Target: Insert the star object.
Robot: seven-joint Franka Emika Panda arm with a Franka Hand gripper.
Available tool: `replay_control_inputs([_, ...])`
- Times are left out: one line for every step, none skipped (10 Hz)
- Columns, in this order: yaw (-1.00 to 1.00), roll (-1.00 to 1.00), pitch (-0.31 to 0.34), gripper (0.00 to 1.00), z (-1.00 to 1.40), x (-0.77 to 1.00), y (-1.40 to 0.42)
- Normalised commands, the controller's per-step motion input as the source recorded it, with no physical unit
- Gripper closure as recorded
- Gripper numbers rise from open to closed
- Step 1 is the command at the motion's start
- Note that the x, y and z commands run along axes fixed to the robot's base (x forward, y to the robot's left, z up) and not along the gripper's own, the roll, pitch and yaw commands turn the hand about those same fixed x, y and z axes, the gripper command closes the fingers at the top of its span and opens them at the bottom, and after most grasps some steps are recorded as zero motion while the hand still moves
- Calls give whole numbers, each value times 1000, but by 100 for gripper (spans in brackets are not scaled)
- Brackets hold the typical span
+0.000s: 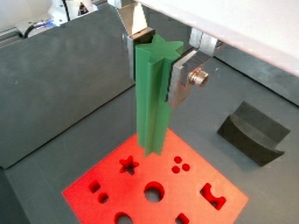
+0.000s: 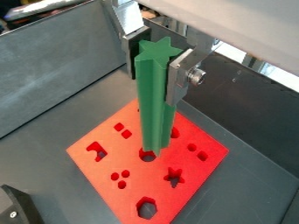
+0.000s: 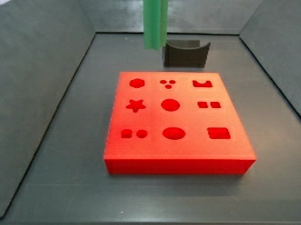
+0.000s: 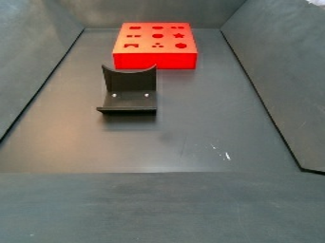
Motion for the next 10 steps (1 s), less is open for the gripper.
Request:
replay_control_inputs([0,0,0,100,-23,0,0])
replay_control_inputs([0,0,-9,100,0,0,0])
replay_control_inputs([0,0,-4,100,0,0,0])
replay_control_inputs([0,130,3,100,-94,0,-29])
replay_control_inputs([0,0,-26,100,0,0,0])
replay_control_inputs([0,21,0,100,-9,0,0])
replay_control_inputs([286,-70,-7,100,-494,320,0])
replay_control_inputs([783,0,-144,100,-631,31,-66])
replay_control_inputs([934,-3,-220,100,-469,0,-43])
replay_control_inputs([983,0,-210,100,-289,0,-29])
